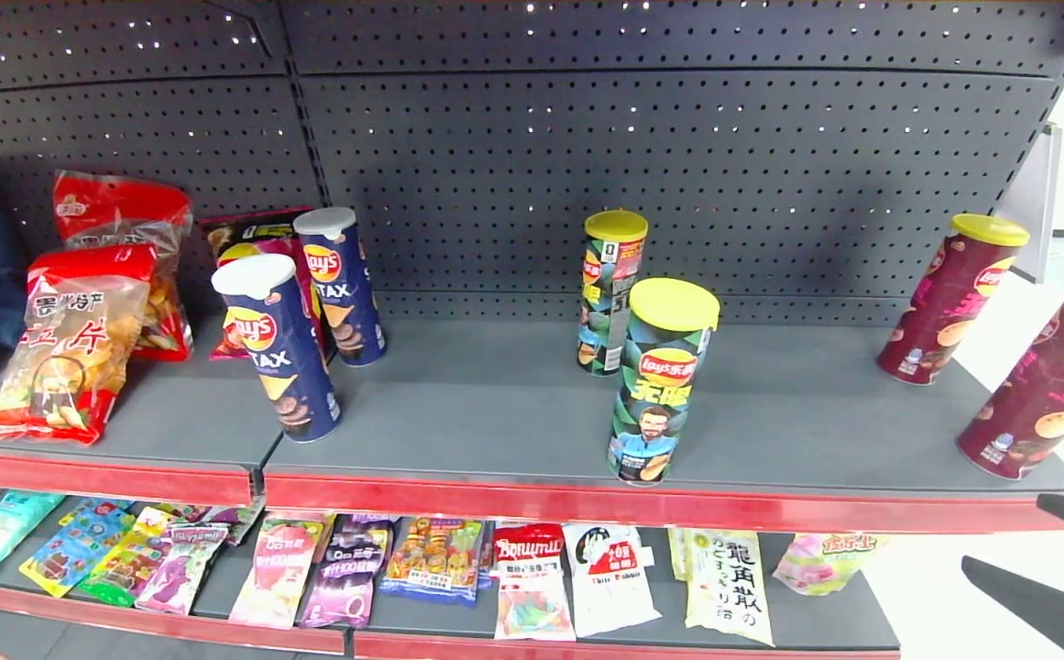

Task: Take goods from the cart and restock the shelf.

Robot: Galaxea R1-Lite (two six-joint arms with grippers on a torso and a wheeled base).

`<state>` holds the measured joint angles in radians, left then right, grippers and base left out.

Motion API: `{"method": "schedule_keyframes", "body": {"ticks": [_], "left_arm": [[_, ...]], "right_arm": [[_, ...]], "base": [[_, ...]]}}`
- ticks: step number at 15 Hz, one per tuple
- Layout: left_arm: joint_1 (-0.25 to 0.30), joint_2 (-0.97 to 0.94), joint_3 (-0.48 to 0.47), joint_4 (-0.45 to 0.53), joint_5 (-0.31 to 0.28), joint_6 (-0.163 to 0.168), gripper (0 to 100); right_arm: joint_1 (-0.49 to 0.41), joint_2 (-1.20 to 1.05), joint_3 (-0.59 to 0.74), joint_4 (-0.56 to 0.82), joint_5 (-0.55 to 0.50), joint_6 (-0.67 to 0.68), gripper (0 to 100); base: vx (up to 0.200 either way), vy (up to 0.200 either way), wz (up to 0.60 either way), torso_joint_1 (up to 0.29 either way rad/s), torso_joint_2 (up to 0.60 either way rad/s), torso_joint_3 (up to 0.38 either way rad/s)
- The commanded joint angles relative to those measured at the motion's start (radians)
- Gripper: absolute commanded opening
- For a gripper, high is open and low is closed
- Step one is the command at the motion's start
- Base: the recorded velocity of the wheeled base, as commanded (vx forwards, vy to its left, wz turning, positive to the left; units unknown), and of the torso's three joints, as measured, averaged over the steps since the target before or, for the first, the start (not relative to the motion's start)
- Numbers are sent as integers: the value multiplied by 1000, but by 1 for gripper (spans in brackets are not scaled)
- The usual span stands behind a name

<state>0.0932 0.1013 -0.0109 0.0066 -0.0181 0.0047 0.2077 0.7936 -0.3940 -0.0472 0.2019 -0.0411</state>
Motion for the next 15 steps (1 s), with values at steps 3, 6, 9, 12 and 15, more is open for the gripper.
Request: {"method": "schedule_keyframes", "body": {"ticks": [3, 6, 9, 12, 15], "left_arm": [[0, -5, 8, 0, 0, 1, 100], [0, -5, 8, 0, 0, 1, 100], [0, -5, 8, 0, 0, 1, 100], [0, -5, 8, 0, 0, 1, 100], [0, -5, 8, 0, 0, 1, 100]], "right_arm": [[88, 136, -34, -2, 2, -16, 100], [127, 274, -77, -56, 1, -8, 100], [128, 547, -91, -263, -4, -8, 100], [130, 685, -154, -272, -4, -3, 100], [128, 770, -212, -273, -6, 12, 100]], "base": [[0, 0, 0, 0, 0, 0], [0, 0, 0, 0, 0, 0], [0, 0, 0, 0, 0, 0], [0, 0, 0, 0, 0, 0], [0, 0, 0, 0, 0, 0]]}}
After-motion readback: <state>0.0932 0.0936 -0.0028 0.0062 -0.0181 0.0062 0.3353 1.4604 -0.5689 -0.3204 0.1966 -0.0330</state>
